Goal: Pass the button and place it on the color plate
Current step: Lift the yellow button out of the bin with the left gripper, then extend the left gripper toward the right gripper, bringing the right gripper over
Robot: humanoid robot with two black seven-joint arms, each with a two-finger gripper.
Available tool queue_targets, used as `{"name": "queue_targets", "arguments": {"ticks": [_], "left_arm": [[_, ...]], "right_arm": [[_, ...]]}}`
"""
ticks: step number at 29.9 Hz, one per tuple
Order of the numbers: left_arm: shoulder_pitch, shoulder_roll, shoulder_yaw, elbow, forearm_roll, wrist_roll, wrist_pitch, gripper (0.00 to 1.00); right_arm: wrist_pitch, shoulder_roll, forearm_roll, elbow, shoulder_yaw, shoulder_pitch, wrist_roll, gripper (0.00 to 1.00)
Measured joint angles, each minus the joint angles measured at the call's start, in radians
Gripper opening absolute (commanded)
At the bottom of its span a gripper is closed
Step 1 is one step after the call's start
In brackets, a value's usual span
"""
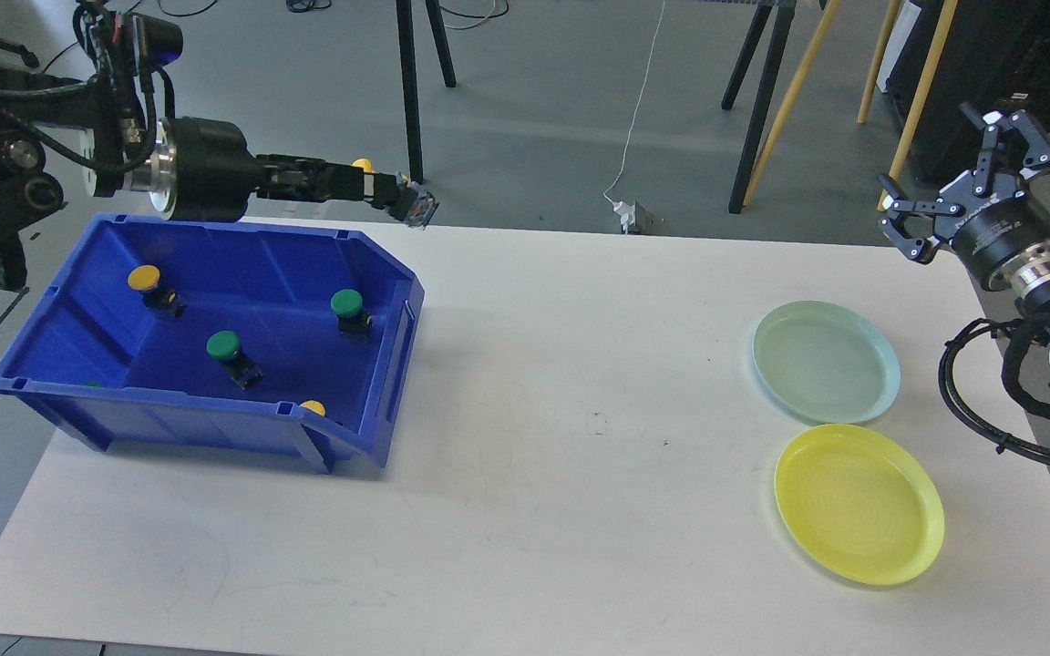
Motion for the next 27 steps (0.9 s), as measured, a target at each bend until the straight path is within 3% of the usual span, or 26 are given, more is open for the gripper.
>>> {"name": "queue_targets", "arguments": {"ticks": [3, 5, 9, 12, 17, 27], "left_arm": [[0.100, -0.150, -0.144, 0.021, -0.151, 0.000, 0.000, 0.06], [0.142, -0.259, -0.209, 0.091, -0.209, 0.000, 0.000, 0.06], [0.173, -0.472, -0.250, 0.256, -0.244, 0.000, 0.000, 0.07], [0.175, -0.528, -0.255, 0.307, -0.258, 0.000, 0.000, 0.07], [0.169, -0.547, -0.245, 0.315, -0.266, 0.000, 0.000, 0.07], [0.163, -0.553, -0.239, 0.316, -0.266, 0.000, 0.000, 0.07]], "right_arm": [[0.000, -0.073, -0.078, 0.154, 0.002, -0.058, 0.018, 0.99], [0.000, -0.125, -0.142, 0.290, 0.009, -0.120, 0.060, 0.99], [-0.059, -0.224, -0.266, 0.546, 0.037, -0.237, 0.154, 0.99], [-0.121, -0.265, -0.300, 0.688, 0.061, -0.303, 0.198, 0.99], [-0.143, -0.231, -0.312, 0.745, 0.076, -0.327, 0.209, 0.99], [-0.179, -0.104, -0.377, 0.697, -0.039, -0.202, 0.207, 0.99]]}}
